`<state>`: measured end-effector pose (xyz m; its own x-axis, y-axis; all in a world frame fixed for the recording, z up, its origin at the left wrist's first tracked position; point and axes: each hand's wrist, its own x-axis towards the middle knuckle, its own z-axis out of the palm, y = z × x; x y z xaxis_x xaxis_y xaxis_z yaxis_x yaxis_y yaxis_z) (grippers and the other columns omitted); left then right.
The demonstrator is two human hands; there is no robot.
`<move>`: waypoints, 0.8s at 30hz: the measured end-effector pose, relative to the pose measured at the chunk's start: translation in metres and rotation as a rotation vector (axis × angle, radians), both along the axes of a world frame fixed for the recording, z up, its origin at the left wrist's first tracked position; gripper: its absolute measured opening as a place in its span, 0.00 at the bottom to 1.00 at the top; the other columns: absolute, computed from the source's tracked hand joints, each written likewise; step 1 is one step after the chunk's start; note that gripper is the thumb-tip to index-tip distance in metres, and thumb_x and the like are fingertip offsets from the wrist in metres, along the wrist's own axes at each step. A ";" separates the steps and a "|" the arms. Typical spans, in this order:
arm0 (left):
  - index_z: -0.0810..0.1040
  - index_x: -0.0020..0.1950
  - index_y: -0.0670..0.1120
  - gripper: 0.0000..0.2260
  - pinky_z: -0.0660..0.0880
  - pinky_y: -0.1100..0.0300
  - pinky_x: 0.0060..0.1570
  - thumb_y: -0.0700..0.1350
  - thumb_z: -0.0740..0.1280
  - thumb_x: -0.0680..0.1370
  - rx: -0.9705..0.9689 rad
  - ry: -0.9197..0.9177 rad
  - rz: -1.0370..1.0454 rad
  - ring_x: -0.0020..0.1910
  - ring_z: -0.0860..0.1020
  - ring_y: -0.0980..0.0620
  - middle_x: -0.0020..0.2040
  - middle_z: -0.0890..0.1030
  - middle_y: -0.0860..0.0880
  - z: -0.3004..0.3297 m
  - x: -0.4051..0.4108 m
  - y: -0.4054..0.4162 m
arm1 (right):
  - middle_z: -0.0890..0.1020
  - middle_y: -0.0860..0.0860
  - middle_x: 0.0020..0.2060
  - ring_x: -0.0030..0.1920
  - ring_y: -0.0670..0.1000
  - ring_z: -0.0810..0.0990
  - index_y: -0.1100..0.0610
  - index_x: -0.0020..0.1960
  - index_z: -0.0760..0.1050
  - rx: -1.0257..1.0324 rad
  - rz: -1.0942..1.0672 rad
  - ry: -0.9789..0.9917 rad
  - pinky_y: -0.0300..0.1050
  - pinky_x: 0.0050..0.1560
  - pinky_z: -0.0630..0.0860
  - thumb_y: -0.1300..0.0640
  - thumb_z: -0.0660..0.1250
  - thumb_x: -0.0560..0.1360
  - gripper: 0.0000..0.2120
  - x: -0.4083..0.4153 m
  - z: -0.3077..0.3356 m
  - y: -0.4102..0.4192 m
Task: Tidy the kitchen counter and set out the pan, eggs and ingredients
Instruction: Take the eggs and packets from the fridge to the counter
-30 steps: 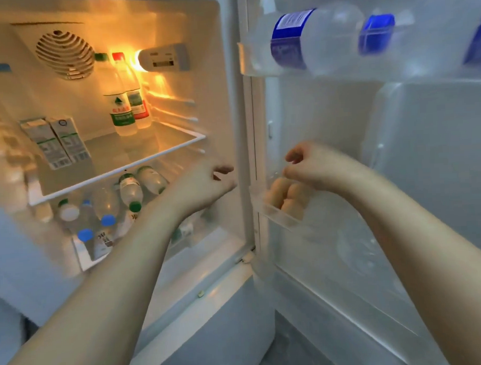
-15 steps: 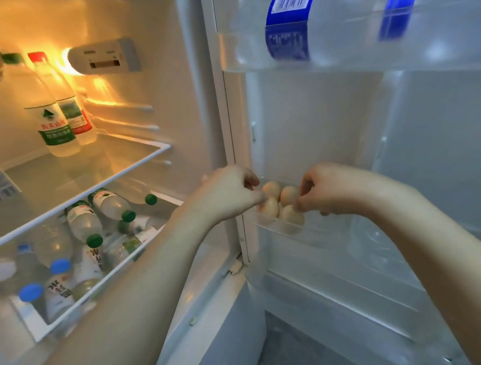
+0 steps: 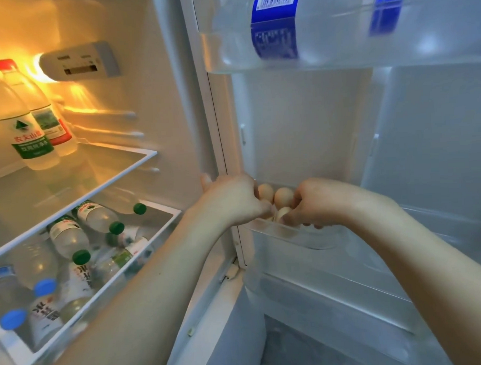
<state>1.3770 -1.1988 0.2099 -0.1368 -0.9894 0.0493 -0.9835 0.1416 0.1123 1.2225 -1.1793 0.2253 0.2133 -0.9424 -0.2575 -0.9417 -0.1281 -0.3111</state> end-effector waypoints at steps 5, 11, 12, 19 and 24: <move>0.80 0.47 0.51 0.18 0.58 0.45 0.59 0.64 0.67 0.70 0.060 -0.038 0.012 0.48 0.73 0.47 0.39 0.78 0.51 0.003 -0.004 -0.002 | 0.84 0.56 0.42 0.36 0.52 0.79 0.56 0.37 0.75 0.022 0.003 -0.004 0.41 0.39 0.72 0.44 0.70 0.71 0.15 -0.002 -0.004 -0.005; 0.80 0.45 0.51 0.17 0.59 0.46 0.59 0.64 0.67 0.69 0.095 -0.039 0.014 0.45 0.73 0.48 0.37 0.78 0.51 0.005 -0.005 -0.004 | 0.79 0.52 0.35 0.34 0.51 0.77 0.55 0.38 0.74 0.022 0.018 -0.024 0.39 0.35 0.70 0.45 0.70 0.71 0.14 -0.002 -0.003 -0.005; 0.80 0.44 0.51 0.17 0.59 0.45 0.61 0.64 0.68 0.69 0.103 -0.035 0.019 0.45 0.74 0.48 0.37 0.78 0.51 0.005 -0.006 -0.005 | 0.77 0.51 0.32 0.33 0.51 0.76 0.55 0.37 0.73 0.021 0.019 -0.027 0.39 0.34 0.68 0.46 0.70 0.71 0.14 -0.002 -0.003 -0.004; 0.77 0.42 0.50 0.15 0.59 0.44 0.64 0.61 0.68 0.70 0.129 -0.012 0.031 0.42 0.72 0.49 0.36 0.76 0.51 0.003 -0.007 -0.006 | 0.74 0.49 0.28 0.30 0.49 0.73 0.54 0.35 0.73 0.001 0.031 -0.072 0.38 0.30 0.67 0.47 0.70 0.71 0.13 -0.005 -0.004 -0.003; 0.78 0.40 0.49 0.14 0.60 0.49 0.52 0.59 0.68 0.69 0.084 0.033 0.008 0.41 0.72 0.49 0.35 0.75 0.51 -0.002 -0.003 -0.004 | 0.73 0.48 0.28 0.30 0.49 0.71 0.54 0.34 0.72 -0.034 0.003 -0.070 0.40 0.31 0.66 0.47 0.68 0.70 0.13 -0.005 -0.006 0.001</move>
